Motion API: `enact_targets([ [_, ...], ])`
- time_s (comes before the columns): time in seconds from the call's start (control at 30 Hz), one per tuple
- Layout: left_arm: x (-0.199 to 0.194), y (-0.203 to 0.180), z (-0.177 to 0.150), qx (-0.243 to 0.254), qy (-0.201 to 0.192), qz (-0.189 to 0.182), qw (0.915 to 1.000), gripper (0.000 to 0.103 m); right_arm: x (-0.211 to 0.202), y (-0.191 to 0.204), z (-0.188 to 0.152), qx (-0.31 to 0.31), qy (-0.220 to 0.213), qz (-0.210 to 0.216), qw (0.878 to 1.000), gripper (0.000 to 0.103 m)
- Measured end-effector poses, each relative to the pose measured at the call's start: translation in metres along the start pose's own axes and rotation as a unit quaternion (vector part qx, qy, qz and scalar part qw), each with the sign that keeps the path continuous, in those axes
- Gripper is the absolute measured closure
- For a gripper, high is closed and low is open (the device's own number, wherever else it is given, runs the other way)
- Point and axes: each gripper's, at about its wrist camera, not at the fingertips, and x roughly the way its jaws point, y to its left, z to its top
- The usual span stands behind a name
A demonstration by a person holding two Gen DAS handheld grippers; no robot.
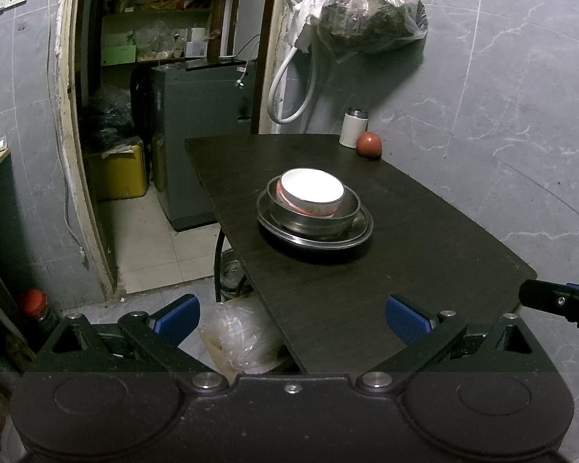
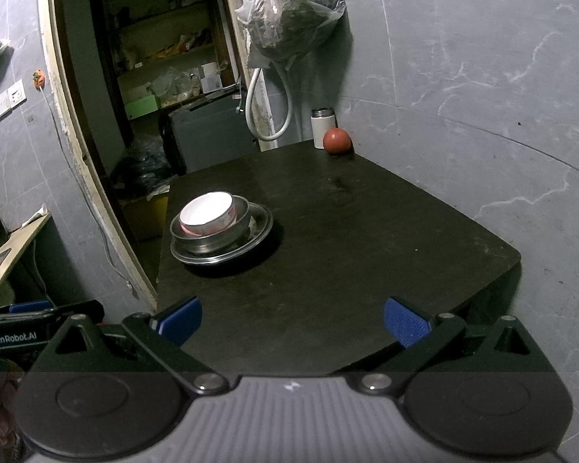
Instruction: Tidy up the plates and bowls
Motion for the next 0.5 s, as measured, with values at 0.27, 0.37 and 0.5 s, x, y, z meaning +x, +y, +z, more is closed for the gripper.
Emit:
enact_targets([
  [0.27, -0.0012, 0.0024, -0.0011, 0.001, 0.000, -0.001, 1.0000, 0.001, -0.0001, -0.0022, -0.0008, 0.002, 0.003, 0.001, 1.000, 0.000],
  [0.37, -0.0011, 0.0020, -0.0010, 0.001, 0.000, -0.001, 1.0000, 0.001, 0.0003, -0.0015, -0.0003, 0.001, 0.003, 0.001, 1.000, 0.000],
  [0.5, -0.0009, 0.0022, -0.0010, 0.001, -0.001, -0.003, 1.0000, 0.001, 0.0007, -0.0008, 0.0004, 0.000, 0.003, 0.000, 1.000, 0.000],
])
